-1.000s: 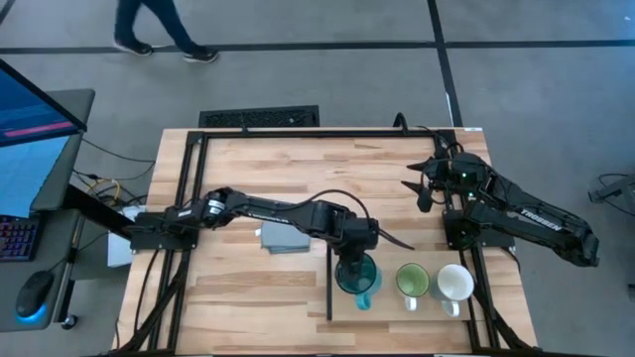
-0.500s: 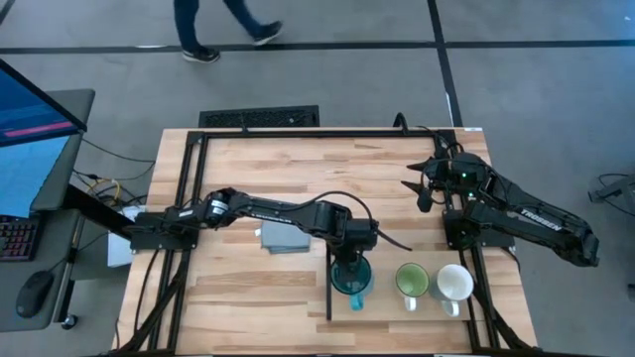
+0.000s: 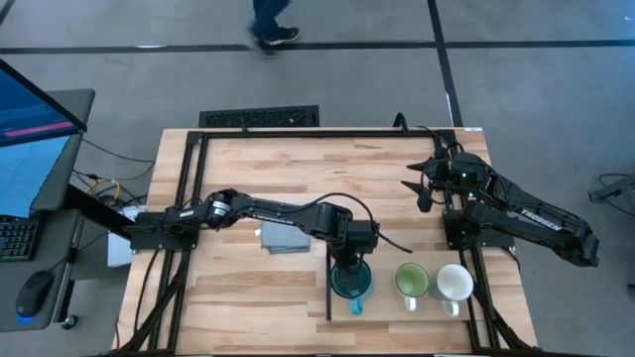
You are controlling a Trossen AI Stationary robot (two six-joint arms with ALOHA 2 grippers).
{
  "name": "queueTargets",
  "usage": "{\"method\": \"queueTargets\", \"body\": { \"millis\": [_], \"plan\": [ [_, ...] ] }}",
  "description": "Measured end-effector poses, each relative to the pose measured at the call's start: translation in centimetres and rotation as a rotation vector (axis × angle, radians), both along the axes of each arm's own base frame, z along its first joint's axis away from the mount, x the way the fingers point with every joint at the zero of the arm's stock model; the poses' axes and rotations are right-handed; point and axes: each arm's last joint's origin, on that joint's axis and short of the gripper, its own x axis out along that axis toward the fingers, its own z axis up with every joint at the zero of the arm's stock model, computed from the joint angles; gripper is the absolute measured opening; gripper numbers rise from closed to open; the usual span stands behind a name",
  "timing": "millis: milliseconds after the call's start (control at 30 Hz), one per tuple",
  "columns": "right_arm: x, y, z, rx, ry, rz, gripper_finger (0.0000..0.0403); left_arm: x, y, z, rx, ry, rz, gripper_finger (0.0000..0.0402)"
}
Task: Stack small to large cups/mugs on shelf
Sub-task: Put the blue-green mug on the shelf
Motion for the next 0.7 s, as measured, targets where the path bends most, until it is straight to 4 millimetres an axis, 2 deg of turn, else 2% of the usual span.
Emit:
{"method": "queueTargets", "body": {
  "millis": [267,500,700],
  "plan": [
    [-0.01,0.00,-0.01,0.001,0.001,0.000,0.0270,0.03,0.06,0.01,0.009,-0.004,0.007,0.0011],
    [-0.01,0.00,-0.02,0.001,0.001,0.000,0.0270,0.06,0.00,0.11,0.003,-0.012,0.004,0.0062],
    [-0.01,0.00,-0.02,0.001,0.002,0.000,0.0270,0.08,0.05,0.12,-0.004,-0.013,-0.005,0.0069]
  ]
}}
